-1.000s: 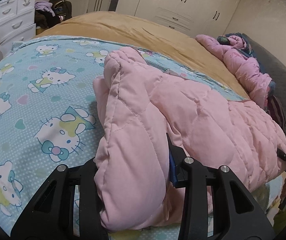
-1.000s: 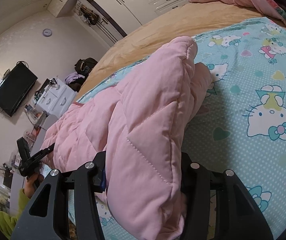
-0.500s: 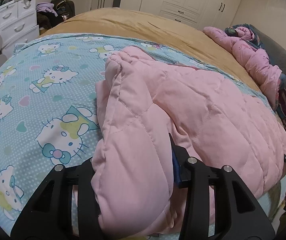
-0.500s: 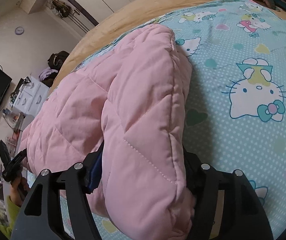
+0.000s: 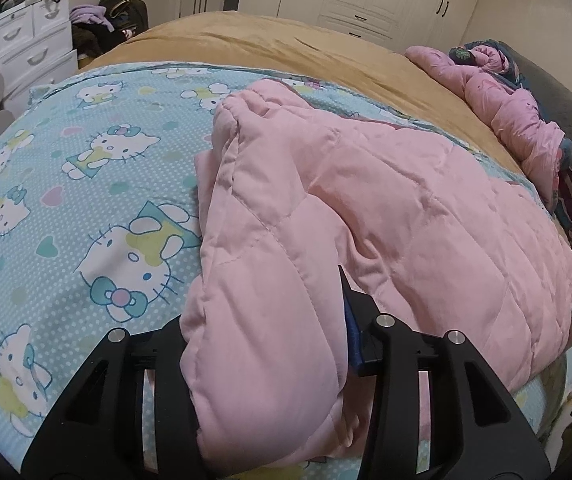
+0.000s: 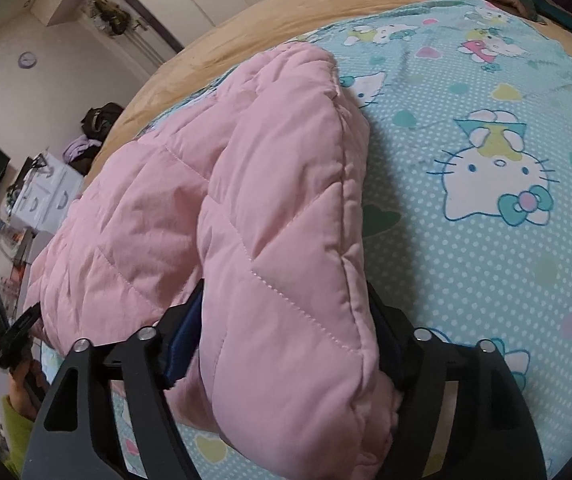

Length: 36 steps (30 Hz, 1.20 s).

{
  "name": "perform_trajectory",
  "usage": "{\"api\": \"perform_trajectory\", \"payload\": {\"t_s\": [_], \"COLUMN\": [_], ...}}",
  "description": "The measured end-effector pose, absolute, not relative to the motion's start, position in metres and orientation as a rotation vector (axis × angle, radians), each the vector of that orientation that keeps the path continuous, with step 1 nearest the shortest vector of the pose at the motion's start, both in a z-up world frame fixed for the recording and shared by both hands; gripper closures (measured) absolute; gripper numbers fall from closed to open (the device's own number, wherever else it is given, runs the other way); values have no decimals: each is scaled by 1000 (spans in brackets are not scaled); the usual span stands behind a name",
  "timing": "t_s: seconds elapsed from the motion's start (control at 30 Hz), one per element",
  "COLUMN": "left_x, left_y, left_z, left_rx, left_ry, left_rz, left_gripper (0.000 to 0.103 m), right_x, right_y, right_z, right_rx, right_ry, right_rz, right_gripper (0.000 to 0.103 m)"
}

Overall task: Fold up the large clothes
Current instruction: 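Open both grippers and release the folded edge, then pull both grippers back from the folded pink bundle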

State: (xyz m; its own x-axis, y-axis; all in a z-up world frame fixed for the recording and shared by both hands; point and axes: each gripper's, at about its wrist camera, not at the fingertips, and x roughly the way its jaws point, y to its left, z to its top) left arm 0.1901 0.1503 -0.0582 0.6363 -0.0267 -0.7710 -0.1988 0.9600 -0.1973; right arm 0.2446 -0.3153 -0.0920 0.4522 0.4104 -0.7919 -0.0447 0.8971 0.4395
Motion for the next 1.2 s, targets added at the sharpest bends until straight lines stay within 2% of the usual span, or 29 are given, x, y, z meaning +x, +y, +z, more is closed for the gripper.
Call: {"api": "perform_trajectory", "payload": {"t_s": [0.03,0.1,0.4,0.47,0.6,0.63,0.67,1.2], "left_x": [190,190,187,185,182,182,180,102], "left_y": [150,149,151,151,152,152,153,135], "left_z": [-58,-57,-55,-54,-51,-51,-50,33], "left_rx": [-275,-269,-273,-275,-276,-275,-266,-231], "left_ry": [882,886,909,913,924,927,929,708], "left_rz": [100,101,111,118,129,135,156,172], "left_gripper": [68,66,55,46,37,26,9,9], "right_x": [244,245,250,250,242,241,238,139], "right_y": [-315,-314,-309,-310,-309,-309,-308,-267], "right_z": [-91,-89,-83,-83,-75,-73,-71,41], "right_rx": [381,389,354,359,312,298,284,130], "right_ry": [1073,1081,1104,1107,1094,1089,1082,716], "right_rz": [283,263,199,195,172,168,165,253], "right_gripper": [24,15,4,4,4,4,4,4]}}
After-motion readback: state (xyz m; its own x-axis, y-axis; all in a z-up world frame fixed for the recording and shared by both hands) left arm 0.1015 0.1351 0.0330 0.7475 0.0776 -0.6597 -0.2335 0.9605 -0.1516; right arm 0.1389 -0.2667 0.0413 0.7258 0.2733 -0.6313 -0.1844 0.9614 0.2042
